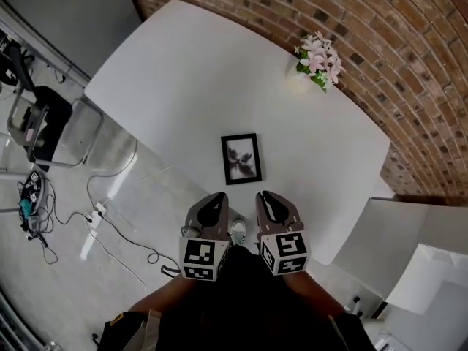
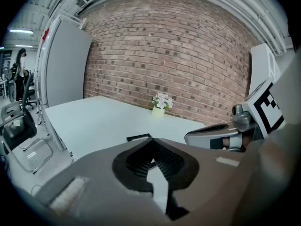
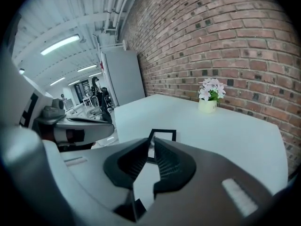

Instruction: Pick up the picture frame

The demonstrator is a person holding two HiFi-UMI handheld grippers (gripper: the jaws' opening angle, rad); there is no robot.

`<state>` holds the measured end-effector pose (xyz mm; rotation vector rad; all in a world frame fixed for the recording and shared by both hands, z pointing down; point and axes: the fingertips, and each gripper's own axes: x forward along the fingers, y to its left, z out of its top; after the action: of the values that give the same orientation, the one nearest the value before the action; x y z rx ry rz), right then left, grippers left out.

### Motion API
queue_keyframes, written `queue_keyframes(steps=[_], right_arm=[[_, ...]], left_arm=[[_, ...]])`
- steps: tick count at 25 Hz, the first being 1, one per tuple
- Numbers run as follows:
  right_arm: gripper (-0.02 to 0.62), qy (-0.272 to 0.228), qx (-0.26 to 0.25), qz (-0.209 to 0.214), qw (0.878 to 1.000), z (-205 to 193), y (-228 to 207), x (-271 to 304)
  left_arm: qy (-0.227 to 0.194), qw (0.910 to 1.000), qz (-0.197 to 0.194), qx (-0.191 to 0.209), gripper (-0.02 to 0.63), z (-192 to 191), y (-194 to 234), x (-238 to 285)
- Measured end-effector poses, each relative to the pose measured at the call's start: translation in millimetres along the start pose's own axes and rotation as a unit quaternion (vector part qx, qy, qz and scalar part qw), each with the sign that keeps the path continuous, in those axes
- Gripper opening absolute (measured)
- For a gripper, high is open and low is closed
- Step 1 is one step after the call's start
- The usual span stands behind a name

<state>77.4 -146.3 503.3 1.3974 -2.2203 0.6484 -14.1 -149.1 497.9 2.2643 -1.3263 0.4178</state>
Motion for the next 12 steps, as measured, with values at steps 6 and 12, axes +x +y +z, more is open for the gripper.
queue_keyframes(steps=[6, 12], right_arm=[[0.055, 0.029, 0.008, -0.009, 0.999, -8, -14, 29], [0.075, 0.062, 0.016, -0.015, 0.998, -22, -30, 53]], left_arm=[[0.032, 0.9995, 0.006, -0.004, 0.031, -13, 20, 28], [0.067, 0.9975, 0.008, -0.022, 0.057, -28, 36, 52]])
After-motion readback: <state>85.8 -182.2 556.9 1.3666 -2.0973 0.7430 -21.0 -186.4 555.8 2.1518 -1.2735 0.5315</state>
